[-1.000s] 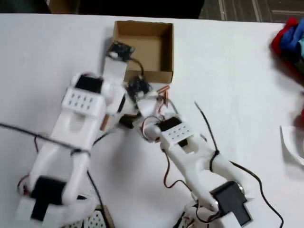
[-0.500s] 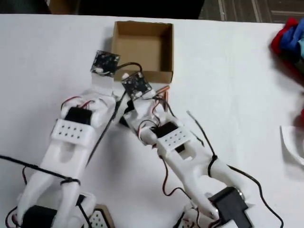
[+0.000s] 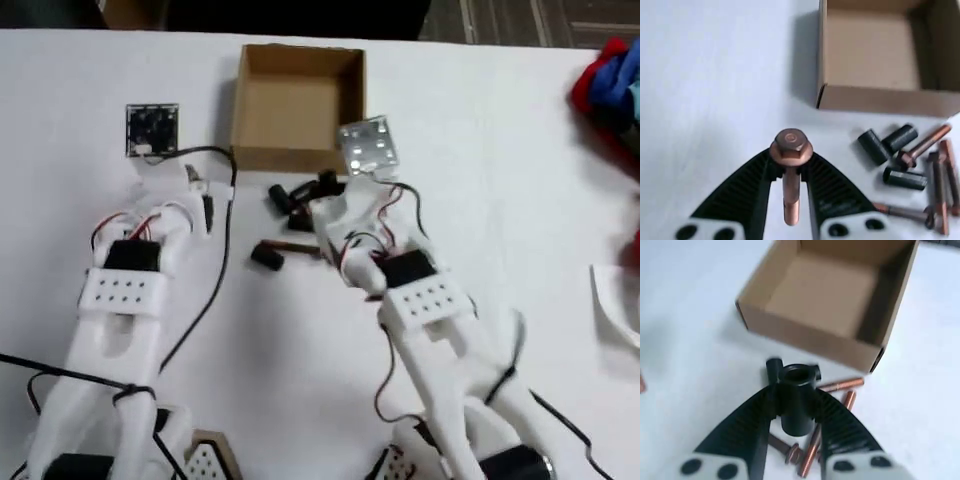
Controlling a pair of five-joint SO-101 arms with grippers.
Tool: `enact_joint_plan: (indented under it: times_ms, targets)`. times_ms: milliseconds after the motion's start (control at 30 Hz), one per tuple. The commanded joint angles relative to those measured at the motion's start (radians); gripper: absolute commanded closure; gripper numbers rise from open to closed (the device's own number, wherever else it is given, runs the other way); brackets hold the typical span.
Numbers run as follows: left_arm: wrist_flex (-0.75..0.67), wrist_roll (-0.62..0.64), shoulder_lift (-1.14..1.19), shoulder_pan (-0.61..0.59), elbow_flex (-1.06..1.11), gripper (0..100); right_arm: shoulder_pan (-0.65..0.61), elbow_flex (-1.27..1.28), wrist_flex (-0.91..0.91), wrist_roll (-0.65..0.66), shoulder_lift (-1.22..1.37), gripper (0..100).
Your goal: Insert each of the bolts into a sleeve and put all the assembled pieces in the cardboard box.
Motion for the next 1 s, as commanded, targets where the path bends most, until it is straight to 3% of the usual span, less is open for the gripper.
enact_joint_plan:
  times_ms: [0,300,367,500,767,967]
  targets:
    - [-0.086,0.078,-0.044,-0.025,-0.016,97,-0.004,-0.005,-0.038,0.012,-0.077,97.8]
    - [-0.101,0.071,-0.054,-0.002,-0.016,97,0.036,0.101,-0.257,0.026,-0.077,97.8]
    - [-0.114,0.037,-0.048,0.006,-0.033,98,0.019,0.141,-0.308,0.098,-0.077,97.8]
    - [-0.132,0.103,-0.046,0.055,-0.101,98,-0.028,0.23,-0.4,0.195,-0.087,97.8]
    - [-0.132,0.229,-0.044,0.158,-0.242,98,0.022,0.256,-0.418,0.124,-0.088,97.8]
    - [-0.167,0.232,-0.044,0.195,-0.214,97,0.062,0.25,-0.469,0.161,-0.127,97.8]
